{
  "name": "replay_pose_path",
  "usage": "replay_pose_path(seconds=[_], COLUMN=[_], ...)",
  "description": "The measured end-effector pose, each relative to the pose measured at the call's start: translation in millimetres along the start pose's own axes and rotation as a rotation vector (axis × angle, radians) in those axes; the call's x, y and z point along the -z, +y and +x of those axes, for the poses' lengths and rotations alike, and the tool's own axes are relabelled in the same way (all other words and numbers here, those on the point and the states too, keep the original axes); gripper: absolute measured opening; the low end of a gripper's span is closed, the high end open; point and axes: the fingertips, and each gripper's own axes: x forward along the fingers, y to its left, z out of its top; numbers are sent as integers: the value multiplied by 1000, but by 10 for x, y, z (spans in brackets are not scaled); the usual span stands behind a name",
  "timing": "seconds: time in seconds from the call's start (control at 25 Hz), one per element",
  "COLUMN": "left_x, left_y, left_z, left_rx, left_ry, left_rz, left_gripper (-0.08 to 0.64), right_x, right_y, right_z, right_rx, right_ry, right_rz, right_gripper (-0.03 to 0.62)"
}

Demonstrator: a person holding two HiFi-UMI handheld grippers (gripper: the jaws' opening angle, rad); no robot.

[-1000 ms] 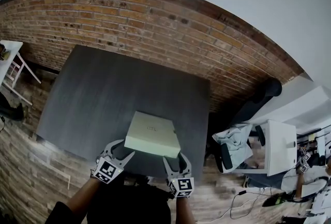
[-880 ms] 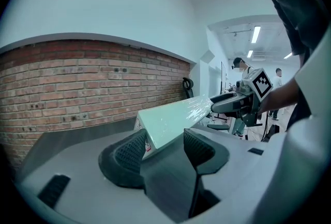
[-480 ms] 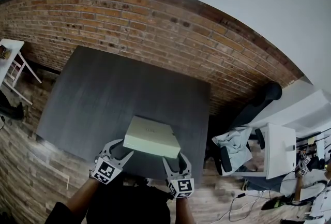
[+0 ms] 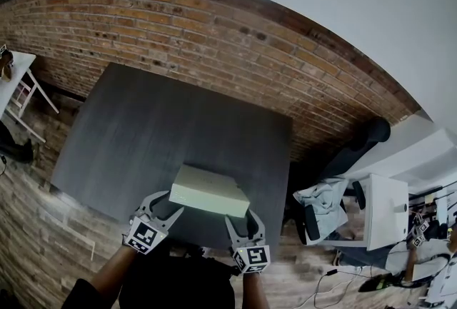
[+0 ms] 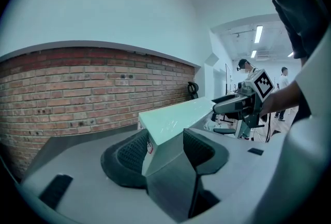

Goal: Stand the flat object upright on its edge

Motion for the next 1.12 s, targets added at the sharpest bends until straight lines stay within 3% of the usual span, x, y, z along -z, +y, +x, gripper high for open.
replay_pose_path(seconds=[1.12], left_x=[-105], left_y=[442], left_z=[-304], left_rx=[-79], left_ry=[-17], left_rz=[4], left_gripper=[218], right_x=[-348], right_y=[283], right_z=[370], right_rx=[-82], right_ry=[-21], right_rz=[-11], right_gripper=[275])
